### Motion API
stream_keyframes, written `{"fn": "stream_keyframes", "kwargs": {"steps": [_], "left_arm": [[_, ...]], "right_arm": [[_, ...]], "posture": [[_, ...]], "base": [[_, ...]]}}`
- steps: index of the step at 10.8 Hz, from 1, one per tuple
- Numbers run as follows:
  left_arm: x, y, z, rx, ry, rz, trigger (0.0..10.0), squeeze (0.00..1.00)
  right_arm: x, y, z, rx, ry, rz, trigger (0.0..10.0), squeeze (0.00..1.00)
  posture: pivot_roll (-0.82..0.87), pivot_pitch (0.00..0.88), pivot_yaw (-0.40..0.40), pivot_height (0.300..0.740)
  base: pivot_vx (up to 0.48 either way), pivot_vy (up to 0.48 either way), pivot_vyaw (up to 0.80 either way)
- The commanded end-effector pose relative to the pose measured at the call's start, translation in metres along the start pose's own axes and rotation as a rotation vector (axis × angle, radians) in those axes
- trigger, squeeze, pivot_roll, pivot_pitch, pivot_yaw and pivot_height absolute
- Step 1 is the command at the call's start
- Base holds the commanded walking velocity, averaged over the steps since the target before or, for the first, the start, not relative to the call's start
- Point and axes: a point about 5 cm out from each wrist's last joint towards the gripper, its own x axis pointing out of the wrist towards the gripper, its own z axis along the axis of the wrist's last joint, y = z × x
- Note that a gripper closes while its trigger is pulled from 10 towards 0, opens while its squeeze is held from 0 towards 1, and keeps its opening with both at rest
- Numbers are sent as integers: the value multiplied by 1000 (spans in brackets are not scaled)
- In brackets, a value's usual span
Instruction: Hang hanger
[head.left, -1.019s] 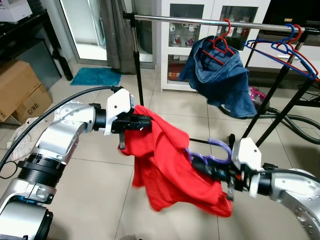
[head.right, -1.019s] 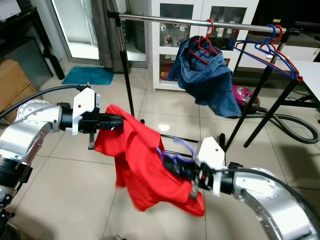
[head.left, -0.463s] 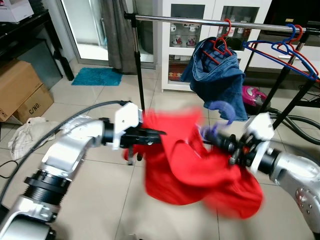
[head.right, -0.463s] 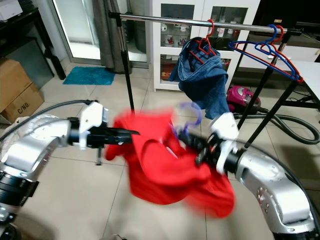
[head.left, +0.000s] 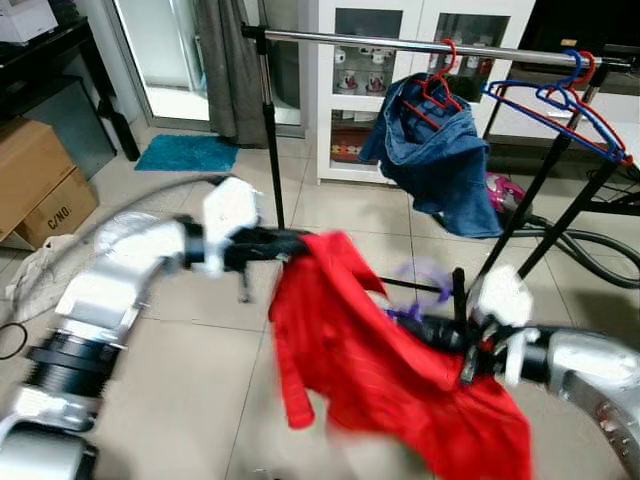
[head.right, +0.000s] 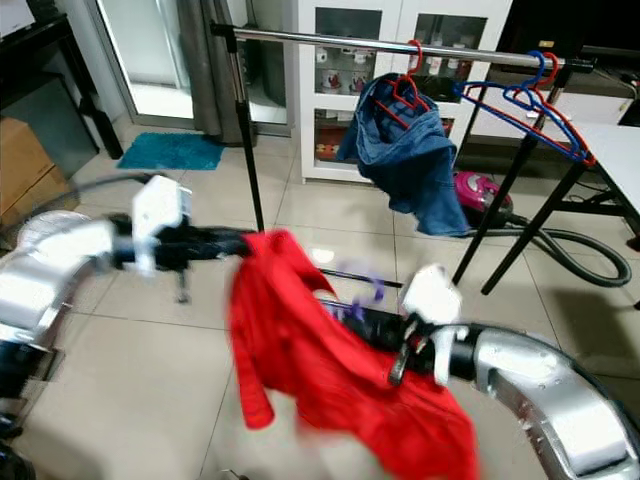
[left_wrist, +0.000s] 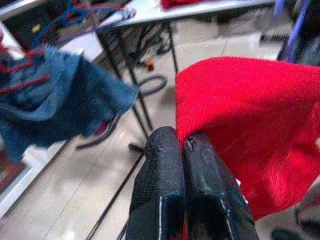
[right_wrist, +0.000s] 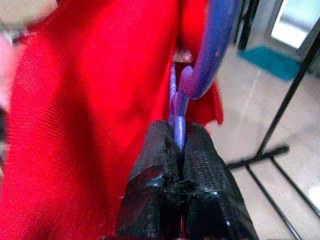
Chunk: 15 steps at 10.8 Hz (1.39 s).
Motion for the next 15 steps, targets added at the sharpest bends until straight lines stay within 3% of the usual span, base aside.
{"fn": "stream_keyframes", "kwargs": {"steps": [1,3,4,6,7,8,10,12,15], "left_arm": [[-4,5,4,39,26,-2,0,0],[-2,2,2,34,50,-45,0,0],[2,9,5,61,24,1,0,0],[7,13,18,50,-59,4,0,0],[3,14,24,29,-90,-23,0,0],[2,14,25,15,-94,-45,0,0],[-3,12,16,24,-25,-56,0,0],[-5,12,9,15,25,-86,0,0],[0,23,14,-51,-69,-25,0,0]], "right_arm": [[-4,-1,17,-38,-80,11,10000,0],[-7,-5,23,-57,-120,-21,10000,0],[-7,5,27,-31,-153,55,10000,0],[1,17,18,-55,-77,119,10000,0],[4,11,6,-76,13,65,10000,0],[4,6,3,-88,36,33,10000,0],[5,5,17,-77,-74,33,10000,0],[2,13,29,-55,-162,111,10000,0],[2,28,21,-16,-101,239,10000,0]], "posture": [[23,12,21,740],[19,9,32,740],[17,7,36,740],[15,5,42,740],[17,3,45,740],[18,3,46,740],[26,2,43,740],[28,2,44,740],[25,2,45,740]], "base": [[0,0,0],[0,0,0],[0,0,0],[0,0,0],[0,0,0],[0,0,0],[0,0,0],[0,0,0],[0,0,0]]}}
